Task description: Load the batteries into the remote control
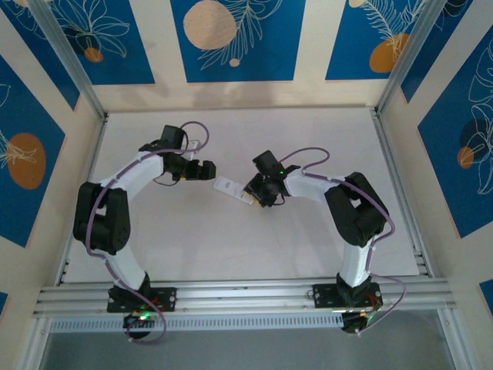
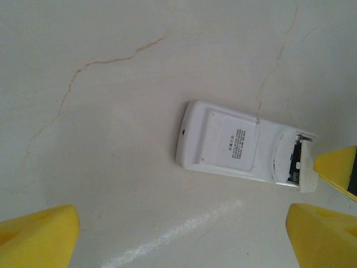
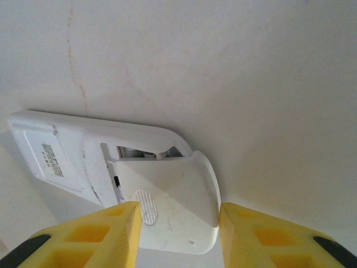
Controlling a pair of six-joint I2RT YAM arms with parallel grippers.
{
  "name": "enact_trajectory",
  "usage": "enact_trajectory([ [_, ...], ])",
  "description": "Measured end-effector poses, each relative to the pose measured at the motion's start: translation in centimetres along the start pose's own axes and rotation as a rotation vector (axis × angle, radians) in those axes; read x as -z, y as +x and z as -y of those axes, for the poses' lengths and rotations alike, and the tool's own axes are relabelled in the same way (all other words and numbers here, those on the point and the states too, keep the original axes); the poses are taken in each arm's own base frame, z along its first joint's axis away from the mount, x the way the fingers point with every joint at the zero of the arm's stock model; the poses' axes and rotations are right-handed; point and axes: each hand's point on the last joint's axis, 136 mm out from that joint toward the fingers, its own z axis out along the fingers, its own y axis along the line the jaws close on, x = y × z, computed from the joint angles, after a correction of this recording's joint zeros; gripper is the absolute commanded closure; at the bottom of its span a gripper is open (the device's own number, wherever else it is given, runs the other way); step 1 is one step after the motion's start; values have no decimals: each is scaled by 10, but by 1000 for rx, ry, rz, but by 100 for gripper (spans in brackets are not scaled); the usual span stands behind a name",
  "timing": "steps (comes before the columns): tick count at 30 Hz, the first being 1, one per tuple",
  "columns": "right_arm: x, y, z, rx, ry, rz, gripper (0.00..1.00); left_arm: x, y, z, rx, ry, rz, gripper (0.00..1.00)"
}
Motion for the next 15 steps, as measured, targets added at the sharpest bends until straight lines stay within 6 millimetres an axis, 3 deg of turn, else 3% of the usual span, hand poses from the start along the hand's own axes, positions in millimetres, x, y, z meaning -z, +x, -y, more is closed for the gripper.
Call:
enact_trajectory([
  [15, -4, -5, 3, -9, 21, 6, 60, -3, 1, -1, 4, -2, -11, 5],
])
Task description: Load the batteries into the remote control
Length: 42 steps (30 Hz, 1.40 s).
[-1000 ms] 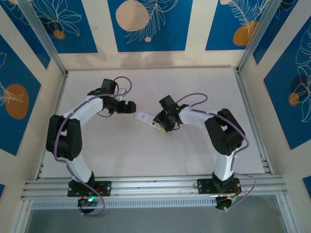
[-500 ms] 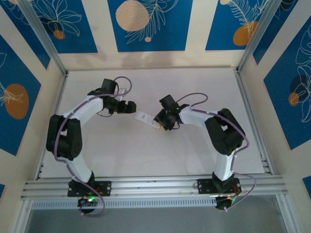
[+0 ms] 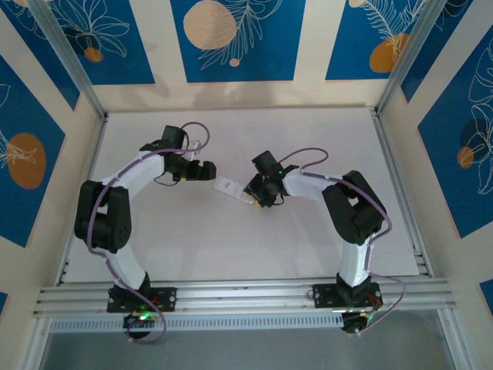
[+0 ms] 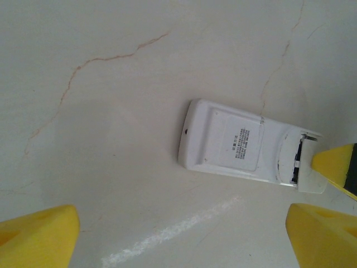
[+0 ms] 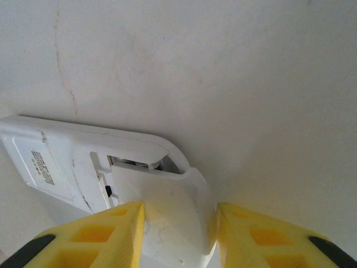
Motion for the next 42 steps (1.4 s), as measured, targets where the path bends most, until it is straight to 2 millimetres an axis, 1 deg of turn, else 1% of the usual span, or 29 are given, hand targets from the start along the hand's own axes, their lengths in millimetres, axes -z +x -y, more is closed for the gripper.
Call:
enact_trajectory([
  [5, 5, -7, -6, -1, 3, 29, 61, 0, 0, 0, 0, 0, -1, 5],
  [11, 5, -9, -3, -7, 15, 34, 64, 0, 1, 0, 1, -1, -4, 5],
  [14, 5, -9, -1, -4, 24, 37, 62, -1, 2, -1, 3, -1, -8, 5],
  [17, 8, -10, -1, 26, 29, 61, 58, -2, 3, -1, 6, -3, -15, 5],
  [20, 19, -4, 0, 78, 20, 86, 54, -3, 3, -2, 7, -3, -18, 5],
  [23, 34, 4, -4, 117, -15, 97, 51, -3, 4, -1, 7, 1, -20, 5],
  [26, 40, 10, -4, 105, -62, 93, 50, -3, 4, -1, 8, 4, -22, 5],
  [29, 34, 17, 6, 71, -66, 64, 52, -3, 4, -1, 8, 3, -22, 5],
  [31, 28, 19, 10, 51, -61, 49, 54, -3, 5, -1, 9, 3, -23, 5],
  [36, 15, 20, 5, 31, -86, 27, 57, -3, 5, -1, 9, 3, -23, 5],
  [42, 3, 20, 8, 16, -79, 15, 58, -3, 5, -1, 9, 4, -23, 5],
])
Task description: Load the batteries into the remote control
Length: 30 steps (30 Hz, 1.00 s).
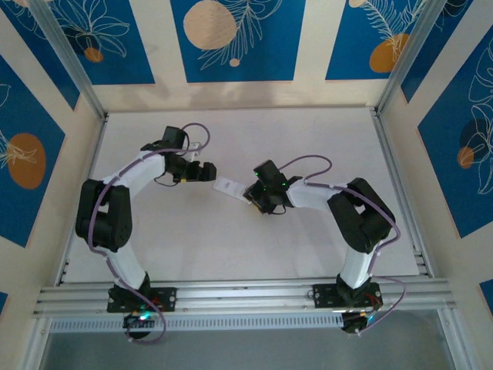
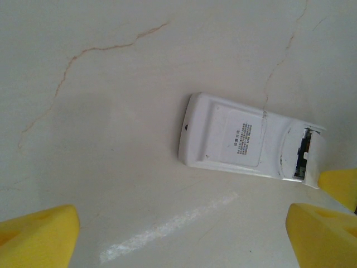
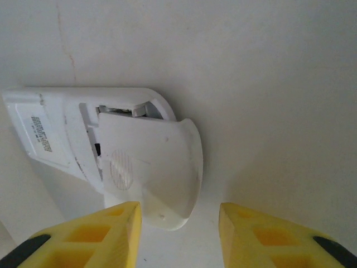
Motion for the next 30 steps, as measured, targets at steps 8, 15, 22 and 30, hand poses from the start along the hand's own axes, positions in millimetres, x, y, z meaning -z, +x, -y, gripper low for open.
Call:
enact_trajectory([
  [8, -5, 0, -2, -8, -2, -10, 61, 0, 0, 0, 0, 0, 0, 5],
  [15, -6, -4, -6, -13, -4, -5, 64, 0, 0, 0, 0, 0, 0, 5],
  [22, -3, -16, -5, -7, 6, 28, 68, 0, 0, 0, 1, 0, -2, 5],
  [30, 1, -25, -14, 50, 3, 57, 71, -1, 0, 0, 1, 0, -2, 5],
])
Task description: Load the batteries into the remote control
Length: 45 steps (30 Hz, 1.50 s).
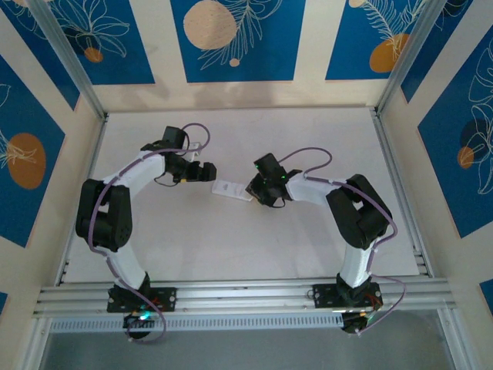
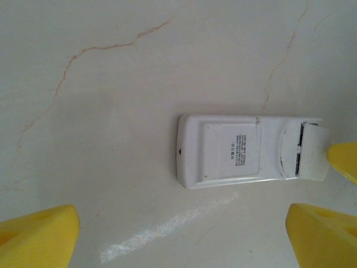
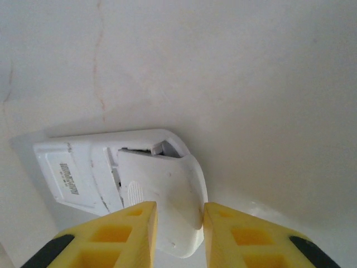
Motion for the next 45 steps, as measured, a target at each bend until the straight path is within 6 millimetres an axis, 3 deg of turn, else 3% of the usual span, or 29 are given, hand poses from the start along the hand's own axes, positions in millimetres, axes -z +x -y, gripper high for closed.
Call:
enact_trajectory([
  [6, -6, -2, 2, 38, 17, 0, 71, 0, 0, 0, 1, 3, -2, 6],
  [10, -6, -6, -1, 76, 25, 16, 71, -6, 3, 1, 14, 19, -20, 16],
  [20, -3, -9, -6, 179, 25, 23, 65, -34, 7, 11, 126, 127, -68, 41],
  [27, -3, -8, -4, 207, 29, 17, 65, -64, 28, 15, 153, 148, -162, 47],
  [31, -3, -7, -1, 225, 44, 14, 64, -68, 30, 13, 146, 137, -179, 53],
  [37, 13, -10, -5, 256, 27, 25, 61, -69, 31, 10, 115, 128, -199, 62],
  [41, 30, -12, -4, 272, 6, 46, 53, -70, 31, 13, 89, 148, -209, 69],
  [45, 33, -20, 1, 291, 12, 58, 48, -70, 31, 13, 70, 150, -212, 70],
])
